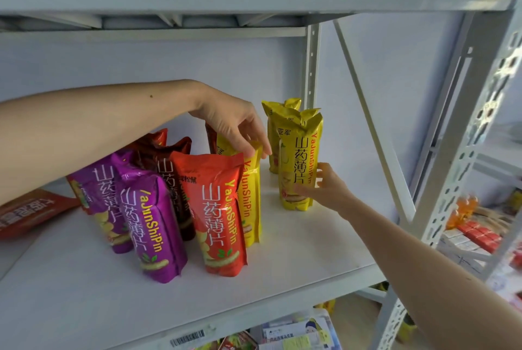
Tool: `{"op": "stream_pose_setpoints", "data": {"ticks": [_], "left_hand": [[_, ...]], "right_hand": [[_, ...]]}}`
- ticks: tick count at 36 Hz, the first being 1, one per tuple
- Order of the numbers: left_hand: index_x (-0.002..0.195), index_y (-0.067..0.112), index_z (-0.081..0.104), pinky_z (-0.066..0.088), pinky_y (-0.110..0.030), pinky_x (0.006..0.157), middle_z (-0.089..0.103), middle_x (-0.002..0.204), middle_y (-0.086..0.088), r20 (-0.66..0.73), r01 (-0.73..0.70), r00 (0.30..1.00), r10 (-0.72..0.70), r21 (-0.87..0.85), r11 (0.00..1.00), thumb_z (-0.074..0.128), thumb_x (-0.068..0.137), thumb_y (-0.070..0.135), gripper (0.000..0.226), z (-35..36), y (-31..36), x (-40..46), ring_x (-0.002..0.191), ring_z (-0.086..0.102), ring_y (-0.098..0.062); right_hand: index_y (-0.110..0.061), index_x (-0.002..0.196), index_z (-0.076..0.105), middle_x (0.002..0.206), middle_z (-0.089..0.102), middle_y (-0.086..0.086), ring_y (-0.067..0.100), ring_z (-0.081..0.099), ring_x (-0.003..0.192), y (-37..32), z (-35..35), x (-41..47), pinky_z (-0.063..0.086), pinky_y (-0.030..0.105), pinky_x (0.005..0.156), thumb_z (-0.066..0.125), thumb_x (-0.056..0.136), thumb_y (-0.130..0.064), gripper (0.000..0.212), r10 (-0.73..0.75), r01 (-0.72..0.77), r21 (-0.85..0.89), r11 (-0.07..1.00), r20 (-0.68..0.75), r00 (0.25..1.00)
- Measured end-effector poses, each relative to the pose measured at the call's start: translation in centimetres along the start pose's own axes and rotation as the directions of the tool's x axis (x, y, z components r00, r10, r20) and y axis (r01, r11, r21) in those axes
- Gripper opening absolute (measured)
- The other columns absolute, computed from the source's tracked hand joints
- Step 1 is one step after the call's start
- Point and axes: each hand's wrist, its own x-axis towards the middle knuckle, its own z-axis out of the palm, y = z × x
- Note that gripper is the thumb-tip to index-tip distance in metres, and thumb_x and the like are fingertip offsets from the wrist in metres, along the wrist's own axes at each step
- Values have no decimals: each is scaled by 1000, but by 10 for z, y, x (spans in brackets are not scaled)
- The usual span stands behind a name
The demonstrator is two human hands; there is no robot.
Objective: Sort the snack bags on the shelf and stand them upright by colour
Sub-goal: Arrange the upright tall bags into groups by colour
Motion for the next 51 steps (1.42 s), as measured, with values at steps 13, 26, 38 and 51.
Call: {"op": "stream_pose_setpoints", "data": {"ticks": [13,26,38,51], "left_hand": [[115,14,71,57,-44,89,72,113,-4,-118,11,993,-23,-107,994,73,83,26,35,3,4,26,103,70,-21],[101,12,74,57,-28,80,75,97,1,-308,31,950,-62,-104,994,71,84,39,32,6,44,82,86,71,-13],[96,11,69,47,-26,66,66,90,-5,-491,145,867,-89,77,986,63,90,48,38,10,56,128,80,61,-21],[111,19,70,52,-34,90,68,111,4,-612,124,791,-14,137,983,63,83,61,51,1,58,104,102,61,-16]], "right_hand": [[-18,132,45,126,57,2,25,54,115,10,4,19,50,43,92,79,79,-37,65,-28,25,-109,994,-28,999],[-19,132,47,121,62,2,22,59,112,36,-23,5,51,45,95,73,83,-45,60,42,-16,177,984,-146,988],[-24,145,30,136,42,-1,17,47,123,15,5,-52,47,40,98,63,53,-85,115,-44,72,148,986,-184,982],[-15,134,39,123,49,6,26,51,114,16,25,-47,49,45,92,83,64,-46,89,-26,-5,-92,996,-334,942]]}}
